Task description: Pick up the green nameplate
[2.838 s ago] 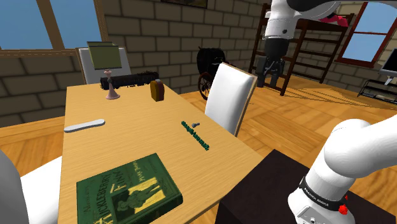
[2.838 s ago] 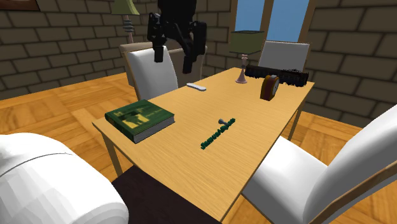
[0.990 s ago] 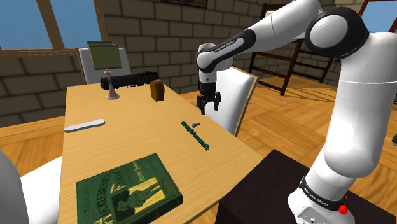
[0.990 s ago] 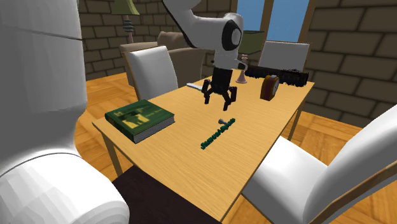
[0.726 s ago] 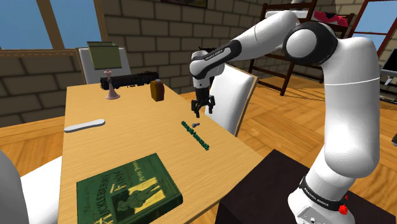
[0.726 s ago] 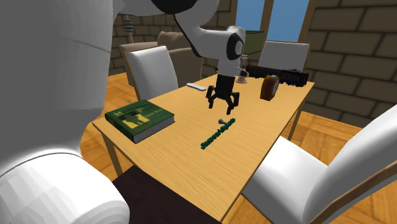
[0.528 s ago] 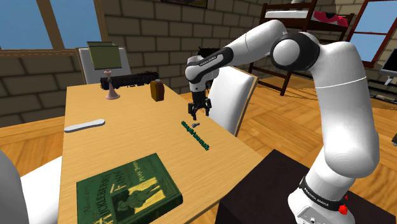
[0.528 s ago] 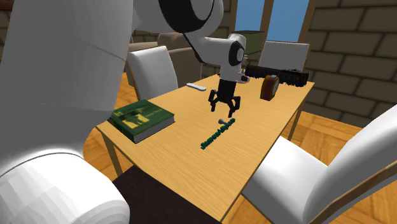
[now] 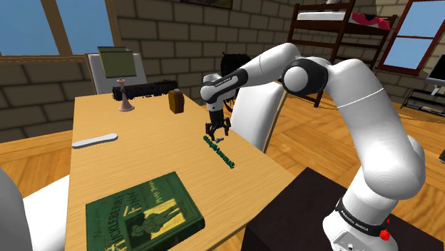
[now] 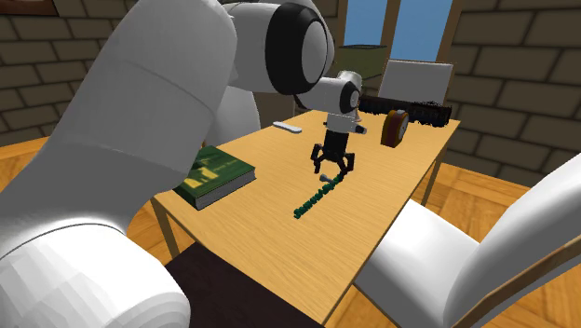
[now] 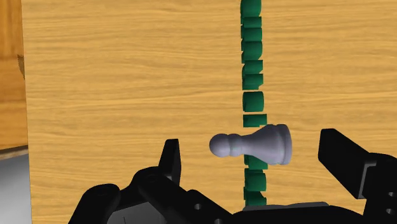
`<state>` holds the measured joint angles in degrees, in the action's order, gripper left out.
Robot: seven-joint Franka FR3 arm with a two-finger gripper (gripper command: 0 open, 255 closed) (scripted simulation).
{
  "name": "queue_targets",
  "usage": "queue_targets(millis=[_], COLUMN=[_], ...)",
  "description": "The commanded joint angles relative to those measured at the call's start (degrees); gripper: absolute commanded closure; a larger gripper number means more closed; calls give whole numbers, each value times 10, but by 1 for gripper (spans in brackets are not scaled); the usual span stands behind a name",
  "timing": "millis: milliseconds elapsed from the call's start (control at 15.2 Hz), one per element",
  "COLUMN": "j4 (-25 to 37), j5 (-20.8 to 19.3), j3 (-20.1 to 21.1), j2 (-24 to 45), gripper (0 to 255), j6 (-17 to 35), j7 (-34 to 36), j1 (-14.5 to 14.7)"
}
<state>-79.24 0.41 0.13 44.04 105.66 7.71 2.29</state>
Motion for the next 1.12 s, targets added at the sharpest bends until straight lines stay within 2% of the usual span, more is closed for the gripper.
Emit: queue_targets(millis=[0, 264, 330, 1056], j4=[0, -1, -2, -1], j5=[0, 0, 0, 0], j3=[0, 0, 0, 0], j2=[10, 22, 21, 13], gripper=[0, 0, 255, 255], j6=[11, 23, 24, 14], j7=[0, 0, 0, 0], j1=[0, 0, 0, 0])
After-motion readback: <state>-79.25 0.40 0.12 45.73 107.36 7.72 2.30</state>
